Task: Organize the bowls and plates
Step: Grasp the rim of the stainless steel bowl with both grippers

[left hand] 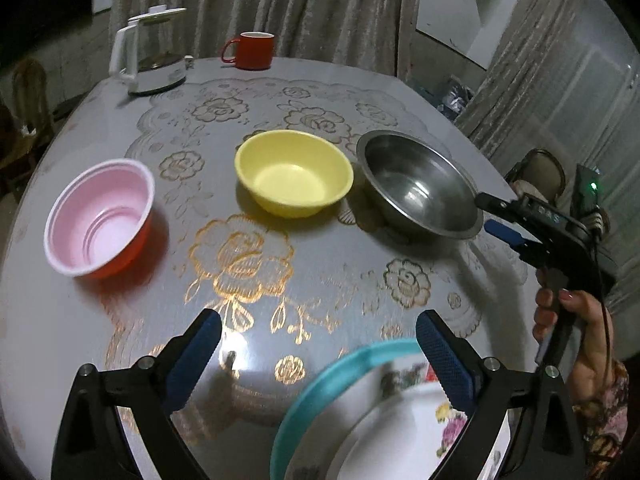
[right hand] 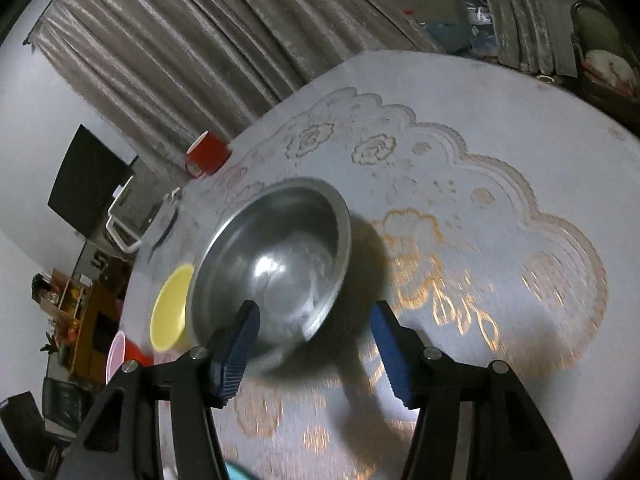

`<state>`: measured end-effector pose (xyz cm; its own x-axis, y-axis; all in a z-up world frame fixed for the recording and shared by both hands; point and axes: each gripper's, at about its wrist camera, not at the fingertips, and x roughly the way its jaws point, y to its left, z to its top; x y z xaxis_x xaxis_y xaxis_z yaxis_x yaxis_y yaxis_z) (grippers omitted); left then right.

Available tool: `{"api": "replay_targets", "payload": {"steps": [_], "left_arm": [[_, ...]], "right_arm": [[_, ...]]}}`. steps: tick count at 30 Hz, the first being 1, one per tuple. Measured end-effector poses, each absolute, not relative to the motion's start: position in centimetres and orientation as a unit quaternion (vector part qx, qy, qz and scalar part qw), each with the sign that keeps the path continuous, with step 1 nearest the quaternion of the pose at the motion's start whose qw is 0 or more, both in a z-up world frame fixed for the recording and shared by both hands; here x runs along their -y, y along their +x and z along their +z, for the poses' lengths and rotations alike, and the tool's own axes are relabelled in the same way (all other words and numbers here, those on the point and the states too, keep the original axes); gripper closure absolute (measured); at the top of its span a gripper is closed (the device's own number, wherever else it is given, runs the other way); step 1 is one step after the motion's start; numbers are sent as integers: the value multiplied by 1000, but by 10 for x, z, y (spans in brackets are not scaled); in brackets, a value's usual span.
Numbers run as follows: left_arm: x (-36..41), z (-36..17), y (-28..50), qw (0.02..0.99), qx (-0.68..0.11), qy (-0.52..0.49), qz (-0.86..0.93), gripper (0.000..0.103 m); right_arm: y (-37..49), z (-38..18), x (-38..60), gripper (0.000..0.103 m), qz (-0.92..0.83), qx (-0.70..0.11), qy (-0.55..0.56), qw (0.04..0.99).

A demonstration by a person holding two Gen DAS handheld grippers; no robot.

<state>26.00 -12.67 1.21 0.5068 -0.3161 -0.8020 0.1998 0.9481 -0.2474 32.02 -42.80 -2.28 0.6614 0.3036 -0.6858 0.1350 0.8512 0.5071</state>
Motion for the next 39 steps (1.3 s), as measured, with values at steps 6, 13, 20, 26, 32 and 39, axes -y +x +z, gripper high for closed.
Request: {"api": "replay_targets", "payload": {"steps": [6, 13, 20, 26, 32, 39], "left_arm": [[143, 13, 283, 865, -474, -52, -156, 5], [164, 13, 305, 865, -469, -37, -174, 5], [189, 10, 330, 866, -460, -15, -198, 6], [209, -1, 354, 856, -473, -5, -209, 7], [223, -11, 365, 856, -473, 17, -210, 12], [230, -9, 369, 862, -457, 25, -218, 27]], "right_arm": [[347, -36, 423, 59, 52, -413, 263, 870], [351, -53, 419, 69, 55, -421, 243, 872], [339, -52, 416, 69, 56, -401, 212, 890], [334, -57, 412, 73, 50, -394, 194, 897], [332, -55, 410, 74, 58, -388, 189, 900], [332, -54, 410, 73, 59, -384, 190, 902]]}}
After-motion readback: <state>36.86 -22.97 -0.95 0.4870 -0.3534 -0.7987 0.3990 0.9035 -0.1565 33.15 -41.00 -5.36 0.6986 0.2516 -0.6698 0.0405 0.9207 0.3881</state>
